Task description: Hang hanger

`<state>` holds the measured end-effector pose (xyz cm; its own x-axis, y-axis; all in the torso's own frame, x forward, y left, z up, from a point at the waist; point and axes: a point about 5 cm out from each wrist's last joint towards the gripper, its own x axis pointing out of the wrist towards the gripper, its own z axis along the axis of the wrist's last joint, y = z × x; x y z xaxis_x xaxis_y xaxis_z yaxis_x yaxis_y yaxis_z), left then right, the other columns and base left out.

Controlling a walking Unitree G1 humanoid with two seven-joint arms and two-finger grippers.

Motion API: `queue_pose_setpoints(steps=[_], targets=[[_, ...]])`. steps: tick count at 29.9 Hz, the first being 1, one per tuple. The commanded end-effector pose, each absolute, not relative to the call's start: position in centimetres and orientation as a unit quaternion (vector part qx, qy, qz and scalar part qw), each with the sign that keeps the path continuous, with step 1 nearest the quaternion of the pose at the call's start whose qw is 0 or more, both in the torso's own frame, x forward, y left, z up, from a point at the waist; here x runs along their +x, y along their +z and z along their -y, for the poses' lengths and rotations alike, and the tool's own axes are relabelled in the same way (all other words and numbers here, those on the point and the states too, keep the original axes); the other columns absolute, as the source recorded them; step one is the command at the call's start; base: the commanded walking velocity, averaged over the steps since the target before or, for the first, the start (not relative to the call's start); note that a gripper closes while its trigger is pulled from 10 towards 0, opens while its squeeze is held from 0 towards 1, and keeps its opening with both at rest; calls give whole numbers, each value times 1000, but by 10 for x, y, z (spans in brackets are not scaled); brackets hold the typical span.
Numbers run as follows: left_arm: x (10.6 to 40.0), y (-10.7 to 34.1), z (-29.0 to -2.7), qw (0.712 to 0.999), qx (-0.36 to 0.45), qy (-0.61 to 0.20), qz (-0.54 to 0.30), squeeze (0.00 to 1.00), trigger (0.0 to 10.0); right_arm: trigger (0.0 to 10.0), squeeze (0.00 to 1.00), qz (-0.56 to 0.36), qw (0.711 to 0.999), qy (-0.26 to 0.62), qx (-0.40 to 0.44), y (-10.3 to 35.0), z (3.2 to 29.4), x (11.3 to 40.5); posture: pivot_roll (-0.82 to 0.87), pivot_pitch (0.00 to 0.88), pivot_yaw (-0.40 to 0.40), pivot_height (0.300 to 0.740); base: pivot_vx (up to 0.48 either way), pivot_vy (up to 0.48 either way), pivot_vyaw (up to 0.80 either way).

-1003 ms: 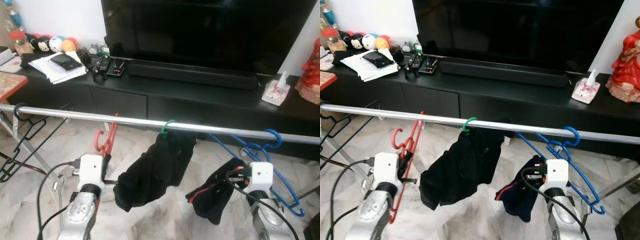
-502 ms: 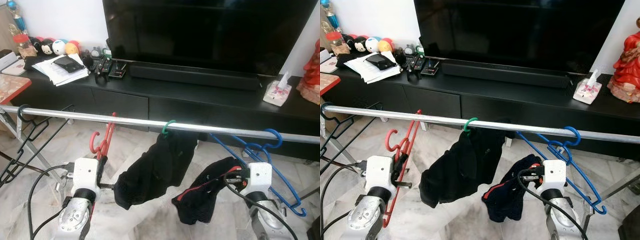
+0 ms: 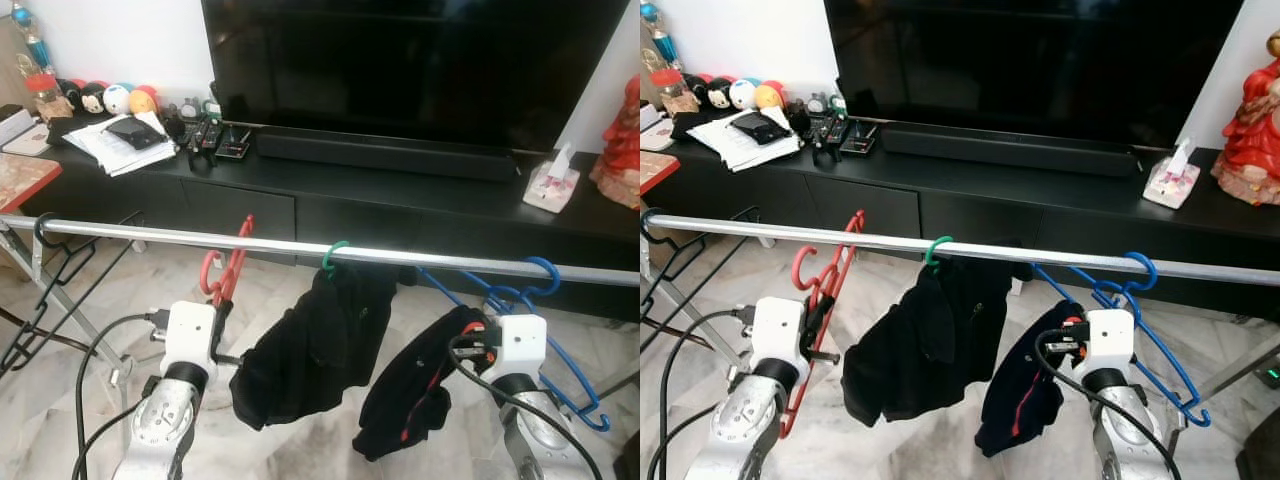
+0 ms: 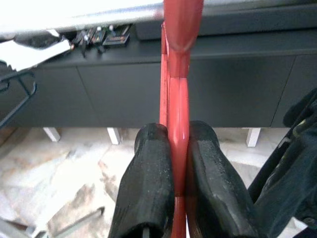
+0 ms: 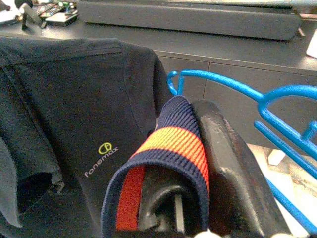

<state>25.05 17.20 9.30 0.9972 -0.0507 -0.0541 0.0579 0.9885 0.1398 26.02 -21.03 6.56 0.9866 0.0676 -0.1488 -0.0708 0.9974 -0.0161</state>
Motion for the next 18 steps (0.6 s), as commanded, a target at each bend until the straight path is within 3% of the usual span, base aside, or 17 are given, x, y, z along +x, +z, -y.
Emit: queue_pose_setpoints(steps=[1, 8, 18], targets=[[253, 96, -172, 997, 68, -18, -16, 0, 10000, 10000, 0, -59, 997, 48, -14, 75, 207, 269, -17, 0, -69, 740, 0, 0, 0], [253, 98, -161, 998, 59, -23, -10, 0, 10000, 10000, 0, -59, 996, 59, -13, 79, 200, 279, 31, 0, -96, 740, 0, 0, 0], [257, 98, -156, 997, 65, -49, -13, 0, 10000, 10000, 0, -66, 997, 43, -7, 72, 196, 270, -5, 0, -22, 740, 0, 0, 0]])
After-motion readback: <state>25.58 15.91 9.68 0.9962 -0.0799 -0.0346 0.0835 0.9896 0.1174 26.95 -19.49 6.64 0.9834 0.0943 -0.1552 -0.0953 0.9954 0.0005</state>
